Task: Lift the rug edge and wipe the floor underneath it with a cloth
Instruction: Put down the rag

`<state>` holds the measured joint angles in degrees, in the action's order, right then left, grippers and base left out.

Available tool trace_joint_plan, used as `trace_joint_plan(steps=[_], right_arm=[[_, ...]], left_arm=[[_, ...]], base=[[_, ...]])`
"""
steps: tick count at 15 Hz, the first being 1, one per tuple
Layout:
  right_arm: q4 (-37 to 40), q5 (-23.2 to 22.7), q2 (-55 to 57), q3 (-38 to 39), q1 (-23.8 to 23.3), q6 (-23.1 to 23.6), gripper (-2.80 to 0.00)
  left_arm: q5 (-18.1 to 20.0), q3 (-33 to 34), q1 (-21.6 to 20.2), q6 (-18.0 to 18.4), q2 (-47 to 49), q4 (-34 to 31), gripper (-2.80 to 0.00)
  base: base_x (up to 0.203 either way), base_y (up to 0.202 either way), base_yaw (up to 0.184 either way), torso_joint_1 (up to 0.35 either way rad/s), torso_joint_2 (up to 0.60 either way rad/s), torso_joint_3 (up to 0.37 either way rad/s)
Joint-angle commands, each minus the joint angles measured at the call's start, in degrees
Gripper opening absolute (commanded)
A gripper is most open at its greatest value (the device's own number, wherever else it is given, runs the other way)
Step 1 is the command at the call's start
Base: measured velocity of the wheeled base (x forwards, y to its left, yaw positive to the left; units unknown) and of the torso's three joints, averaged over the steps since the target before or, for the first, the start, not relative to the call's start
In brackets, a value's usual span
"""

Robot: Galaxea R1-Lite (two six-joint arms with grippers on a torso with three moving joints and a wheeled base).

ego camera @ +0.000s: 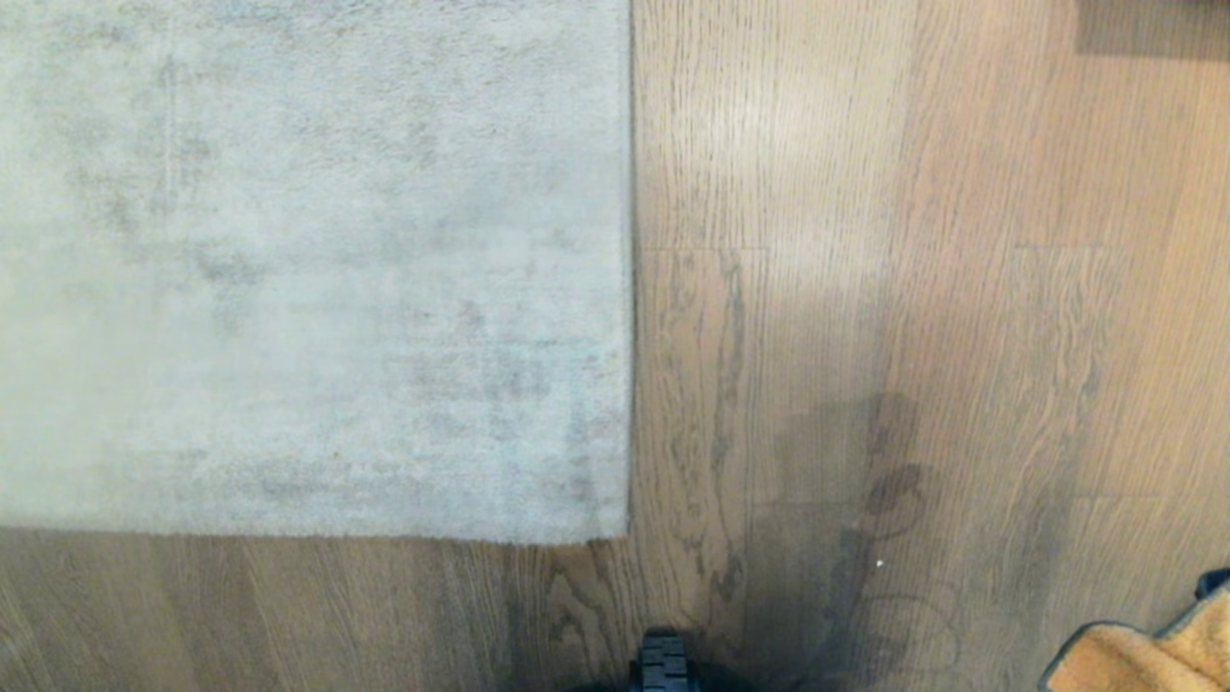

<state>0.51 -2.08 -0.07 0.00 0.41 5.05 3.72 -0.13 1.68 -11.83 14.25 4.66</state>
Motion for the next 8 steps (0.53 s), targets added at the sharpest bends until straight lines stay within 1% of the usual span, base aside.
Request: trace_joint_plan(steps=[1, 7, 8], right_arm=[[0.0, 0.0, 0.1, 0.0, 0.0, 0.0, -2.80], [0.0, 0.0, 0.1, 0.0, 0.1, 0.0, -2.80], [0.0, 0.0, 0.1, 0.0, 0.0, 0.0, -2.80]], left_arm=[[-0.3, 0.1, -1.6, 0.0, -3.3, -1.0, -2.80], [-0.8, 0.1, -1.7, 0.0, -13.9, -1.3, -2.80], [-1.9, 0.1, -1.7, 1.6, -14.3, -1.3, -2.80]], base=[[0.000, 0.000, 0.000, 0.000, 0.00, 0.000], [0.000, 0.000, 0.000, 0.000, 0.00, 0.000], [0.000, 0.000, 0.000, 0.000, 0.00, 0.000]])
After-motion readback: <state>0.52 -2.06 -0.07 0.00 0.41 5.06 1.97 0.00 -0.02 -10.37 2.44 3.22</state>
